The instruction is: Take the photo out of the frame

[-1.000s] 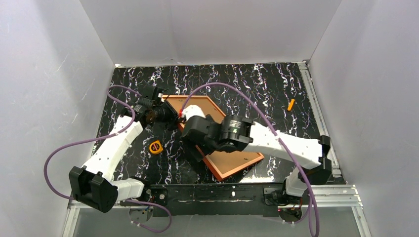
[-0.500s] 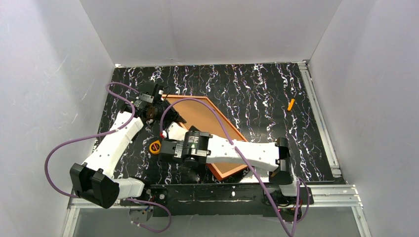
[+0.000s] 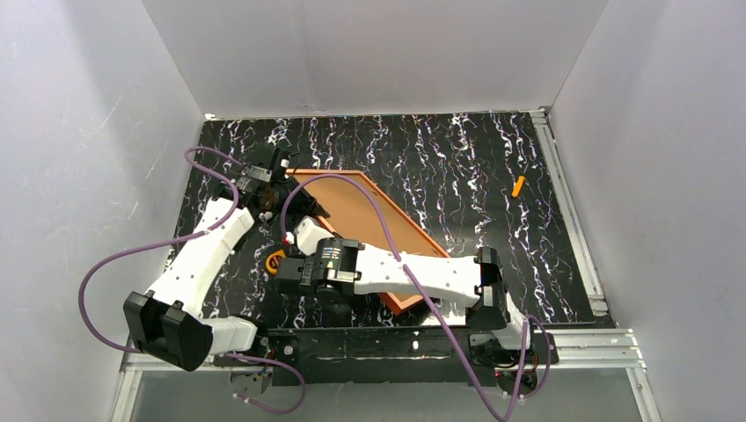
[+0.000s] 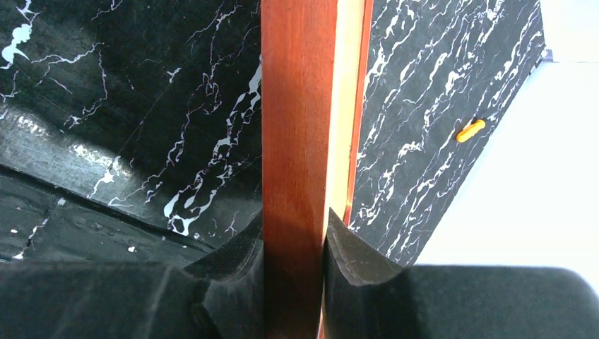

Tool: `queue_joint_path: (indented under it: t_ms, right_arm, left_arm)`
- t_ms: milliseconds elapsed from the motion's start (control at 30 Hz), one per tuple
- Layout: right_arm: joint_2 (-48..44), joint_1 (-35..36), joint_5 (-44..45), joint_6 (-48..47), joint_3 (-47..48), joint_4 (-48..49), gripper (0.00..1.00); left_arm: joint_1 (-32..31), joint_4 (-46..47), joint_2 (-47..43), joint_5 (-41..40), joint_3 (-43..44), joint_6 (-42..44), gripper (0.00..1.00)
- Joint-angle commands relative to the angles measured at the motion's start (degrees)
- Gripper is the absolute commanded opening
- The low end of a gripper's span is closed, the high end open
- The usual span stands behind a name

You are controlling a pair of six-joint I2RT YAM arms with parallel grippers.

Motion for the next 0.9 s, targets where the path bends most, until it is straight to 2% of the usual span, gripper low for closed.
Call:
queue_joint_path:
  t_ms: [0,133,167,300,367,467,600,867]
  right_arm:
    - [-0.66,-0.26,2.68,-1.26,1.91,-3.16,0.01]
    - [-1.66,-0.62,4.19,-1.01,1.43,-3.07,0.01]
    - [-2.07,-0.78,4.56,-0.96,1.45,-3.13,0.01]
    - [-4.45,-2.13,4.53,-2.7,1.7,-1.63,0.01]
    - [-6.61,-3.09,3.45,-4.76,0.93,0.44,0.01]
    - [-10.62,-5.04,-0.9,-8.43,-0.46,5.22,0.01]
    - [-16.63,-8.28,-8.49,-12.47,-1.34,12.51,0.01]
    - [-20.45,-19.76,-20.33,-12.19,1.76,16.41,0.01]
  left_arm:
    - [-0.3,-9.57,-1.29,-1.12,0.72,1.75,0.18]
    - [-0.22,-10.66,-2.51,-2.18,2.72,4.18,0.65]
    - [-0.23,-11.47,-2.86,-2.67,3.9,6.12,0.72]
    - [0.22,-17.99,-4.59,-6.38,14.19,13.18,0.9]
    - [0.31,-22.71,-5.59,-11.24,20.48,17.24,0.97]
    - [0.32,-28.71,-7.97,-20.35,28.47,22.46,0.98]
    - [0.27,-30.98,-13.65,-28.68,32.88,28.06,0.98]
    - [0.3,-33.28,-23.99,-32.67,31.71,30.84,0.98]
